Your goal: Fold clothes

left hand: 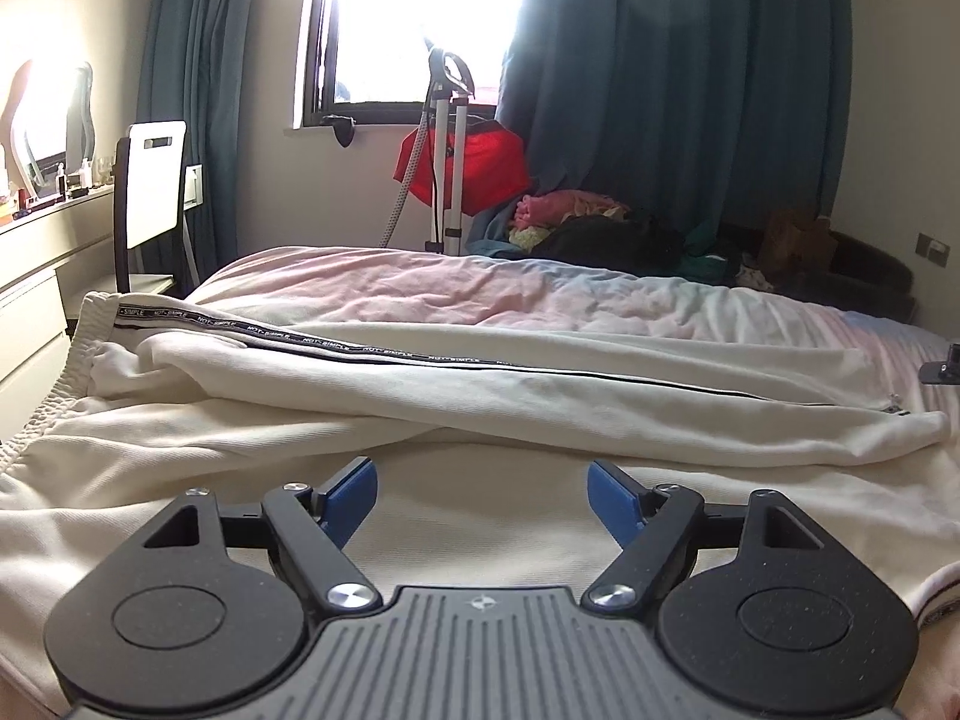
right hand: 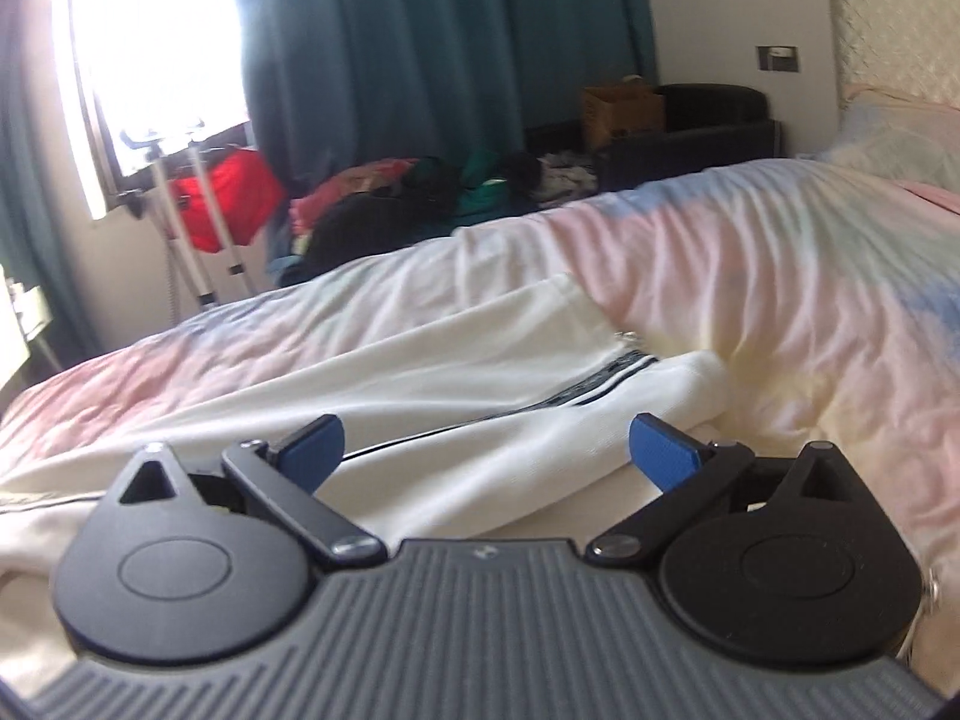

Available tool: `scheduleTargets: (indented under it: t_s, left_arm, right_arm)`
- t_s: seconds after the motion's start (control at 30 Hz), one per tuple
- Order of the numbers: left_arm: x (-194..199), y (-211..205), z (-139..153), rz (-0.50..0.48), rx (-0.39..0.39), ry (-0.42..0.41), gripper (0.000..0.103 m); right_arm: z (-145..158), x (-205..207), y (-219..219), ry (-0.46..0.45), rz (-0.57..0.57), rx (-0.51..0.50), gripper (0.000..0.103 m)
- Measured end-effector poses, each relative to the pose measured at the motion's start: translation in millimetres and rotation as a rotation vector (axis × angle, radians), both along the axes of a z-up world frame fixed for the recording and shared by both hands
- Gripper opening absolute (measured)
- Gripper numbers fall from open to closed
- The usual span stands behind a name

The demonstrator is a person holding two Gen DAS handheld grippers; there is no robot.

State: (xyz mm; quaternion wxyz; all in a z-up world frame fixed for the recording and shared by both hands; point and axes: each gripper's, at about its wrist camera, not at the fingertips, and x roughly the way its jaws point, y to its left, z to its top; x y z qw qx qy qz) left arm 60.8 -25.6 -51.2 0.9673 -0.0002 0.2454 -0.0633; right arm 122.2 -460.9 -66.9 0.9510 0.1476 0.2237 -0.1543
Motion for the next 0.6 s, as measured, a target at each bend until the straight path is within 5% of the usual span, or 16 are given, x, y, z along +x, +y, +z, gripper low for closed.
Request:
scheduleTargets:
  t_s: [0.17, 0.43, 0.6]
  left_arm:
    - [-36, -6, 16, -0.046, 0.041, -0.05, 0.084]
    - [-67, -4, 19, -0.061, 0.046, -0.021, 0.084]
    - [-67, 29, 26, 0.019, -0.053, 0.08, 0.084]
  right_arm:
    - [27, -59, 49, -0.055, 0.155, -0.039, 0.103]
    - [27, -112, 92, -0.034, 0.264, -0.118, 0.103]
    - [24, -108, 90, -0.012, 0.247, -0.128, 0.103]
